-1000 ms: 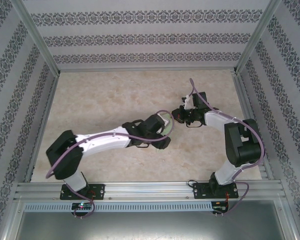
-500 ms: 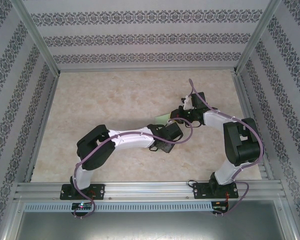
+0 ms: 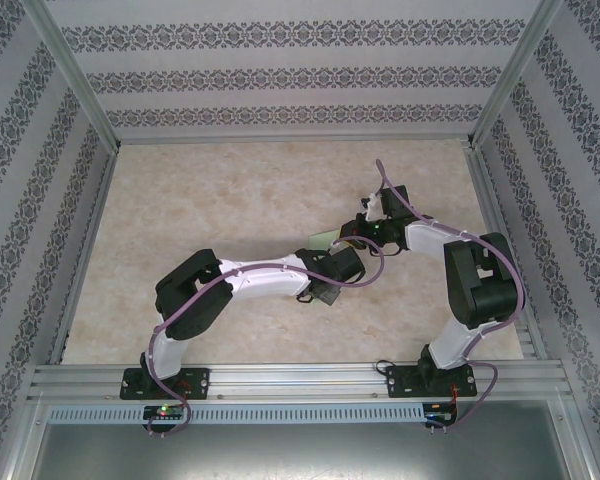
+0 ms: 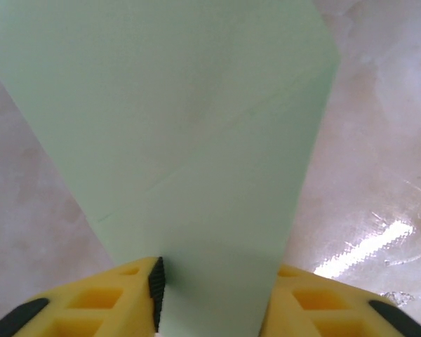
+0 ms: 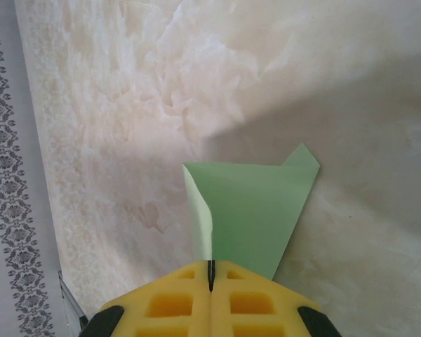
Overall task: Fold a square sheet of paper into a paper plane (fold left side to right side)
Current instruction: Fold the wing for the fifth time at the center of the table.
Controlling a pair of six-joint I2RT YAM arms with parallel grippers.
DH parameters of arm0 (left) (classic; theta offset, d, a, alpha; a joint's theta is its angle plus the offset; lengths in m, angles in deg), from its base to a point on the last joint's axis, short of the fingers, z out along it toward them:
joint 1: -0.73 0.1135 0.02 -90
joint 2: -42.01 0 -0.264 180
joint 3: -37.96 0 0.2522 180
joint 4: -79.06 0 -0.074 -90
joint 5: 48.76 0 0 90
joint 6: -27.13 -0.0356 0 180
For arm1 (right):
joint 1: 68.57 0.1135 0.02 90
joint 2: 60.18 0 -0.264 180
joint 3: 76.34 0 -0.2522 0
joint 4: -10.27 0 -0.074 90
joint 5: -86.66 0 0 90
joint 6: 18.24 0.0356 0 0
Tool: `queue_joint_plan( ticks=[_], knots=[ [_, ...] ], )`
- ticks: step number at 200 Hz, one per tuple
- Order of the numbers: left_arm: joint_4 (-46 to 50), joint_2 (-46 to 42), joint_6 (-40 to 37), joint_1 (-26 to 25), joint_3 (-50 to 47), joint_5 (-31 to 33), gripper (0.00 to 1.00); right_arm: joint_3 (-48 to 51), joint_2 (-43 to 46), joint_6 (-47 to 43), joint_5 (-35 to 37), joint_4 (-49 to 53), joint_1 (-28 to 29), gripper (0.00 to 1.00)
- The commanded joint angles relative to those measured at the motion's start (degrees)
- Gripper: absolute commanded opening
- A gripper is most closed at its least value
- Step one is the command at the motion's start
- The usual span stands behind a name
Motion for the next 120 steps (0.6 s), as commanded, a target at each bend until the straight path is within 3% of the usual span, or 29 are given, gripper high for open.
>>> queue_joint_plan(
  ticks=[1,51,87,120],
  knots=[
    [2.0,1.5,0.6,-1.0,1.8,1.1,0.35,-1.2,-0.8,-0.1,0.3,-0.2,0.7,0.0],
    [1.9,1.6,0.6,-1.0,1.8,0.8,0.2,-1.5,-0.8,-1.5,0.4,0.9,0.8,0.0],
    [1.1,0.5,1.0,-0.6,1.4,-0.1,0.15,-1.6,2.9,-3.3,1.3,1.4,-0.9,0.26],
    [-2.2,-1.2,1.0,1.2,0.5,-5.3,0.13,-1.1,10.2,-5.8,5.4,4.9,-3.8,0.45]
  ],
)
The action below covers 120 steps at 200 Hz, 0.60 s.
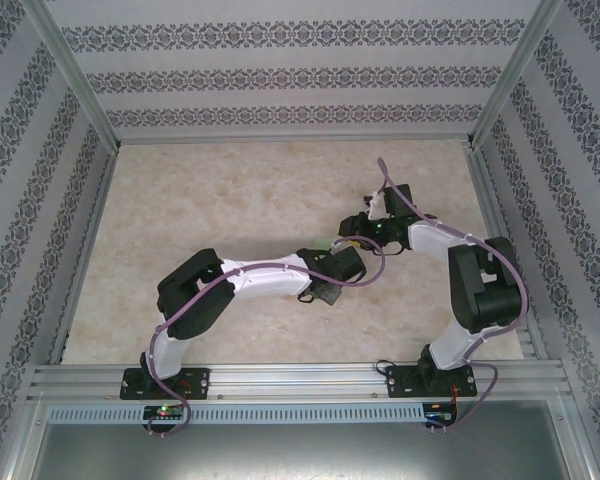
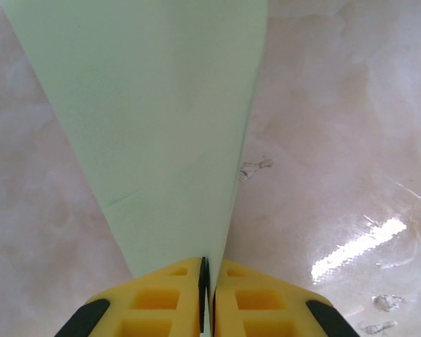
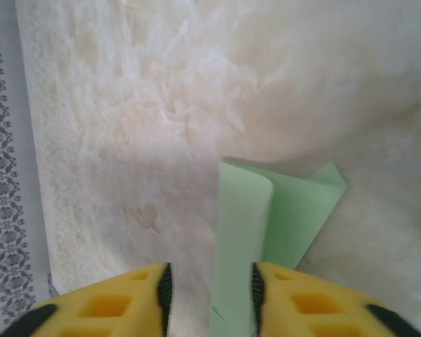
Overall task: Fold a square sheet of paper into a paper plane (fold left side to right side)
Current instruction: Fold the wing for the fifth time at the center of the table.
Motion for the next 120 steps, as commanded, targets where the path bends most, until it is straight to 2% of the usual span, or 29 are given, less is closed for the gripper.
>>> queue_joint_plan(
  ticks=[1,32,66,120],
  knots=[
    [-2.2,-2.0,0.8,1.1,-0.2,-4.0,0.12,-0.8,6.6,-3.1,3.8,2.9,-2.3,0.45],
    [-6.8,-3.9,2.0,4.2,-2.2,-10.9,0.12,3.8,13.8,-3.9,9.9,4.4,-5.2,0.56],
    [-13.8,-5.1,4.5,7.7,-5.5,-19.7,0.11,9.8,19.9,-4.6,12.8,3.7,-7.3,0.61],
    [-28.4,-4.8,10.4,12.8,-11.0,-33.4,0.11,17.2,21.1,-4.8,7.7,-1.3,-7.1,0.61]
  ],
)
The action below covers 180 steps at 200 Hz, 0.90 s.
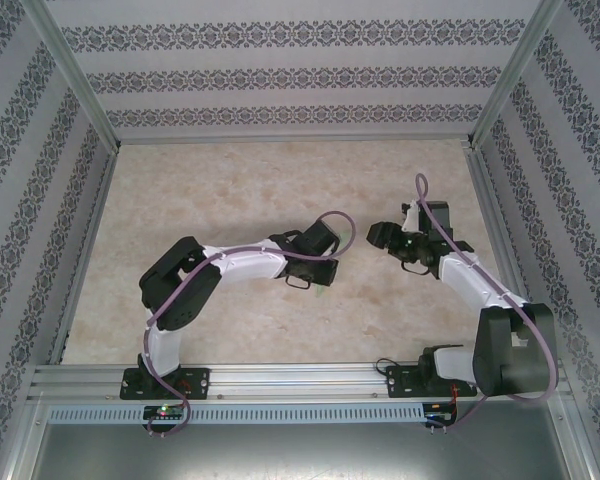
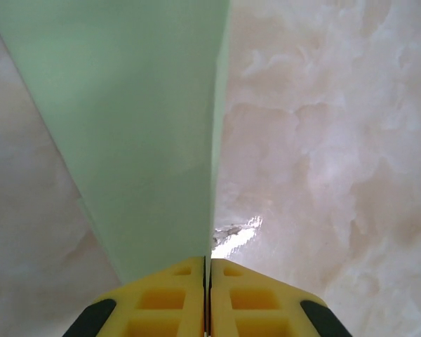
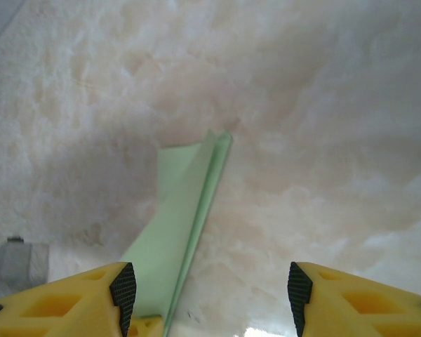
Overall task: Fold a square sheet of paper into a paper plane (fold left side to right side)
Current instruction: Fold the wing for the fifth time at the center of the table.
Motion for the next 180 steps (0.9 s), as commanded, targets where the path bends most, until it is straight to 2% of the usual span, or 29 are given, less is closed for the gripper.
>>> queue_joint_plan(
  ticks=[1,58,113,180],
  knots=[
    [-9.4,-1.1,4.2,1.9,-1.7,-8.6,0.11,3.2,0.7,-0.6,-2.6,-3.5,0.0,0.61],
    [-22.7,-0.4,11.5,4.6,-6.3,-16.2,0.1,6.5,-2.3,1.8,-4.4,-12.4,4.1,0.6],
    [-28.3,1.2,15.6,6.0,-8.4,-18.0,0.09,5.5,-6.4,4.1,-3.1,-16.3,7.8,0.59],
    [-31.7,3.2,18.3,6.2,-9.4,-19.3,0.08,4.1,-11.7,7.8,-2.2,-19.2,9.1,0.58]
  ],
)
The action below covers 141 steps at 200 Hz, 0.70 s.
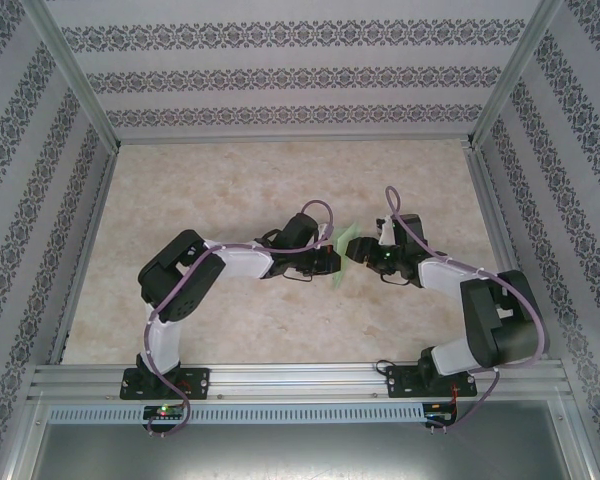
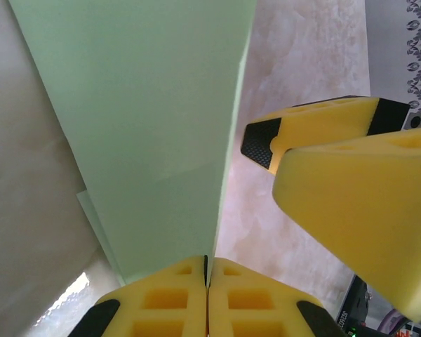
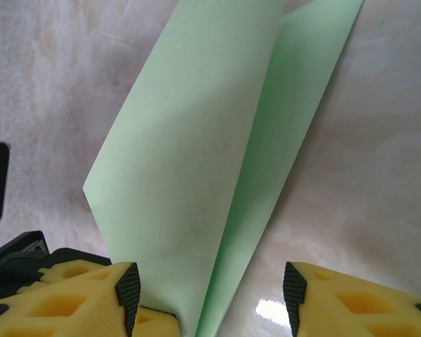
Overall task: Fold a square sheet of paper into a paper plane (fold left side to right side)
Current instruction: Fold the wing for the fifth time at the center of the table.
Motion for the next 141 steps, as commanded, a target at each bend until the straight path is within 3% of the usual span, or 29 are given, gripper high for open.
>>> queue_joint_plan(
  ticks=[1,141],
  knots=[
    [-4.1,1.2,1.9,0.8,-0.9,-1.3,0.08,-1.7,-1.8,1.9,0.5,-2.6,0.7,0.59],
    [-5.8,3.7,3.9,0.8,-0.7,-2.4,0.09,-6.1,-9.8,5.2,2.2,-2.4,1.1,0.54]
  ],
)
